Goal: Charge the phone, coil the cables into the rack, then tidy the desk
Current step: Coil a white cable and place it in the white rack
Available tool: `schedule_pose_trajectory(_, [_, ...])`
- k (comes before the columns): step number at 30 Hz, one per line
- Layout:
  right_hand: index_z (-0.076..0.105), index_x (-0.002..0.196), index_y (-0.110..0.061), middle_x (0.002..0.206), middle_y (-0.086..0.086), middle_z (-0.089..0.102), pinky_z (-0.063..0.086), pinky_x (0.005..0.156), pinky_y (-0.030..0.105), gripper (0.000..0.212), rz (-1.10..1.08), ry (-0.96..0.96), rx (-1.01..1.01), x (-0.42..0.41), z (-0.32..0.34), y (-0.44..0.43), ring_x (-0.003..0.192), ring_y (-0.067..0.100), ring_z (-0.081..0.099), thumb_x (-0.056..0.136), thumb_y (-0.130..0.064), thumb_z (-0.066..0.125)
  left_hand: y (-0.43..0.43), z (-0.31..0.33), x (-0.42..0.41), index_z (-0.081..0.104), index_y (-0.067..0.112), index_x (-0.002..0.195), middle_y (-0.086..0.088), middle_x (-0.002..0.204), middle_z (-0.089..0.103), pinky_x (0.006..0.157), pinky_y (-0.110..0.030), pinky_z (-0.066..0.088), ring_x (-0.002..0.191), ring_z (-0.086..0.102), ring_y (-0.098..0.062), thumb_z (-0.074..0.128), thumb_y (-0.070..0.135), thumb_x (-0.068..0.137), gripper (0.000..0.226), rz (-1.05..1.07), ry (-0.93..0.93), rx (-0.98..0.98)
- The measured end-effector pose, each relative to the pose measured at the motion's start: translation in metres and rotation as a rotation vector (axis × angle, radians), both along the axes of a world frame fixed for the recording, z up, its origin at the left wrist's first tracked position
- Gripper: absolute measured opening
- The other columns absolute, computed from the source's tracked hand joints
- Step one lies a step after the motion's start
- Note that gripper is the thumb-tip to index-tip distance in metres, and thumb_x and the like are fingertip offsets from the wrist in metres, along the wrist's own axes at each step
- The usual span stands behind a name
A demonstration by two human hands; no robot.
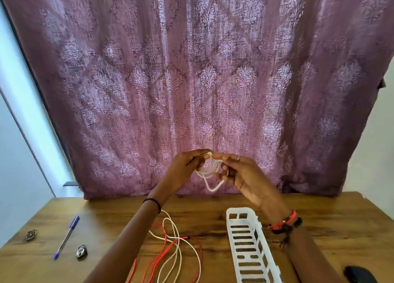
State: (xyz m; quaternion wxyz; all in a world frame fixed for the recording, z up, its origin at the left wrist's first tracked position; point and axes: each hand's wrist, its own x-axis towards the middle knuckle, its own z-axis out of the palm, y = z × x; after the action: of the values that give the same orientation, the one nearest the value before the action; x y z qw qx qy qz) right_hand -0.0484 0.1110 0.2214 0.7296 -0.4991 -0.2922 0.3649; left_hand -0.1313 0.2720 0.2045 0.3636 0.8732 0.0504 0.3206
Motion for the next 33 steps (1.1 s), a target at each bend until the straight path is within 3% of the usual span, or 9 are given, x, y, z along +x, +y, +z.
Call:
schedule_pose_trajectory(4, [0.06, 0.105, -0.009, 0.064, 0.002, 0.057, 0.025, 0.033, 0.013, 0.018, -0.097, -0.36, -0.195, 0.001, -0.002, 0.0, 0.033, 0.006, 0.03, 0.093, -0.002, 0.048, -0.001, -0.003, -0.003, 0.061, 0.014, 0.119, 0.009, 0.058, 0.047, 0.056, -0.011, 0.036, 0.052, 0.046, 0.003, 0.052, 0.009, 0.093, 0.028, 0.012, 0.014, -0.031])
schedule_pose_trajectory(9, [0.052, 0.09, -0.003, 0.076, 0.01, 0.069, 0.031, 0.031, 0.016, 0.003, -0.201, -0.603, -0.269, 0.007, -0.003, 0.0, 0.027, 0.013, 0.04, 0.092, -0.002, 0.051, -0.006, -0.004, -0.008, 0.058, 0.018, 0.116, -0.004, 0.064, 0.048, 0.058, -0.013, 0.042, 0.054, 0.046, 0.001, 0.048, 0.002, 0.094, 0.029, -0.03, -0.065, -0.314])
schedule_pose_trajectory(12, [0.06, 0.082, -0.01, 0.077, 0.005, 0.068, 0.047, 0.047, 0.024, 0.008, -0.356, -0.751, -0.259, 0.011, -0.007, 0.005, 0.046, 0.011, 0.055, 0.087, -0.004, 0.06, -0.018, -0.004, -0.011, 0.066, 0.01, 0.104, -0.002, 0.063, 0.044, 0.057, -0.014, 0.049, 0.051, 0.046, 0.0, 0.046, 0.003, 0.095, 0.023, -0.096, -0.139, -0.678])
schedule_pose_trajectory(14, [0.068, 0.079, -0.014, 0.082, 0.004, 0.065, 0.044, 0.065, 0.022, 0.006, -0.512, -0.938, -0.25, 0.013, -0.01, 0.008, 0.063, 0.012, 0.056, 0.081, -0.008, 0.069, -0.024, -0.005, -0.01, 0.066, 0.01, 0.1, -0.001, 0.063, 0.044, 0.056, -0.018, 0.052, 0.048, 0.047, 0.0, 0.045, 0.004, 0.095, 0.023, -0.121, -0.186, -0.872])
schedule_pose_trajectory(18, [0.074, 0.084, -0.004, 0.081, 0.012, 0.068, 0.043, 0.069, 0.021, 0.009, -0.725, -1.16, -0.183, 0.012, -0.018, 0.013, 0.07, 0.024, 0.064, 0.075, -0.005, 0.073, -0.035, -0.009, -0.005, 0.067, 0.011, 0.098, 0.003, 0.061, 0.045, 0.067, -0.032, 0.053, 0.045, 0.044, -0.002, 0.045, 0.008, 0.095, 0.023, -0.162, -0.275, -1.078])
schedule_pose_trajectory(20, [0.074, 0.087, -0.002, 0.08, 0.015, 0.07, 0.043, 0.068, 0.021, 0.013, -0.79, -1.207, -0.159, 0.01, -0.026, 0.018, 0.069, 0.028, 0.067, 0.075, 0.0, 0.071, -0.043, -0.01, -0.002, 0.067, 0.012, 0.096, 0.004, 0.061, 0.044, 0.06, -0.026, 0.052, 0.044, 0.042, -0.001, 0.045, 0.011, 0.095, 0.022, -0.154, -0.309, -1.118])
schedule_pose_trajectory(22, [0.072, 0.094, -0.001, 0.085, 0.018, 0.07, 0.051, 0.071, 0.031, 0.016, -0.828, -1.179, -0.171, 0.005, -0.032, 0.024, 0.073, 0.031, 0.069, 0.08, -0.002, 0.066, -0.049, -0.012, 0.002, 0.067, 0.012, 0.096, 0.004, 0.06, 0.046, 0.055, -0.021, 0.053, 0.046, 0.044, -0.001, 0.046, 0.011, 0.095, 0.021, -0.13, -0.353, -1.162])
schedule_pose_trajectory(27, [0.063, 0.114, -0.004, 0.101, 0.017, 0.064, 0.047, 0.081, 0.035, 0.034, -0.751, -1.066, -0.366, -0.002, -0.041, 0.035, 0.093, 0.031, 0.062, 0.091, -0.029, 0.058, -0.058, -0.016, 0.007, 0.066, 0.011, 0.102, 0.007, 0.06, 0.055, 0.054, -0.018, 0.053, 0.054, 0.054, -0.002, 0.044, 0.013, 0.096, 0.022, -0.132, -0.406, -1.189])
schedule_pose_trajectory(33, [0.066, 0.095, 0.0, 0.094, 0.019, 0.068, 0.038, 0.074, 0.034, 0.027, -0.678, -1.005, -0.486, 0.004, -0.031, 0.038, 0.093, 0.034, 0.061, 0.093, -0.023, 0.053, -0.059, -0.021, 0.007, 0.063, 0.008, 0.11, 0.006, 0.06, 0.052, 0.055, -0.019, 0.053, 0.056, 0.051, -0.002, 0.045, 0.011, 0.094, 0.025, -0.142, -0.378, -1.177])
